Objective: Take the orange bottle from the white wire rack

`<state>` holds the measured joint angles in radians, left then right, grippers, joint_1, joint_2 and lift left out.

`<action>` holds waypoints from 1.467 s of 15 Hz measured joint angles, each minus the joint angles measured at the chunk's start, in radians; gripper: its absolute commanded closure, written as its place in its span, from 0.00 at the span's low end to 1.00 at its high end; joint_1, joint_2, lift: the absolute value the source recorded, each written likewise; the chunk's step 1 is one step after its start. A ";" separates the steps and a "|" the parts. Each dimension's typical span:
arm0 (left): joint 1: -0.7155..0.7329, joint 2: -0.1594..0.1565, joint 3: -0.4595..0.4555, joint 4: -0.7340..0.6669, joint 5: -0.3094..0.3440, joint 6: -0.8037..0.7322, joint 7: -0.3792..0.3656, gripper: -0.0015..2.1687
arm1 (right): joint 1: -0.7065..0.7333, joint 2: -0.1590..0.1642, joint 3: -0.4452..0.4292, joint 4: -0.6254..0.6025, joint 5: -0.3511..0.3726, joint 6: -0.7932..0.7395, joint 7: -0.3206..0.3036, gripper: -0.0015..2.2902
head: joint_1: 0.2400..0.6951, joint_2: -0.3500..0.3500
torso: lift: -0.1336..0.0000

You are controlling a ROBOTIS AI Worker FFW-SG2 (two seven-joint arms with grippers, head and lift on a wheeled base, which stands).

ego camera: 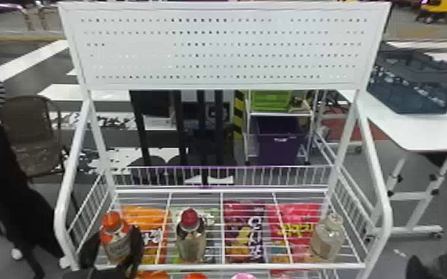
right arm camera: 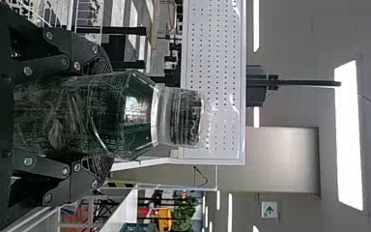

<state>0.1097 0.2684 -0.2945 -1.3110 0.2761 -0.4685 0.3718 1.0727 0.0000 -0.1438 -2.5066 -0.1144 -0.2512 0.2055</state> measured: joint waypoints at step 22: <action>0.535 0.087 0.365 -1.006 -0.008 0.537 -0.052 0.99 | -0.045 0.000 0.013 0.012 0.004 0.042 0.000 0.44 | 0.57 0.50 | 1.00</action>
<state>0.6451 0.3551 0.0704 -2.3174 0.2678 0.0684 0.3202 1.0274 0.0000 -0.1311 -2.4948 -0.1102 -0.2091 0.2055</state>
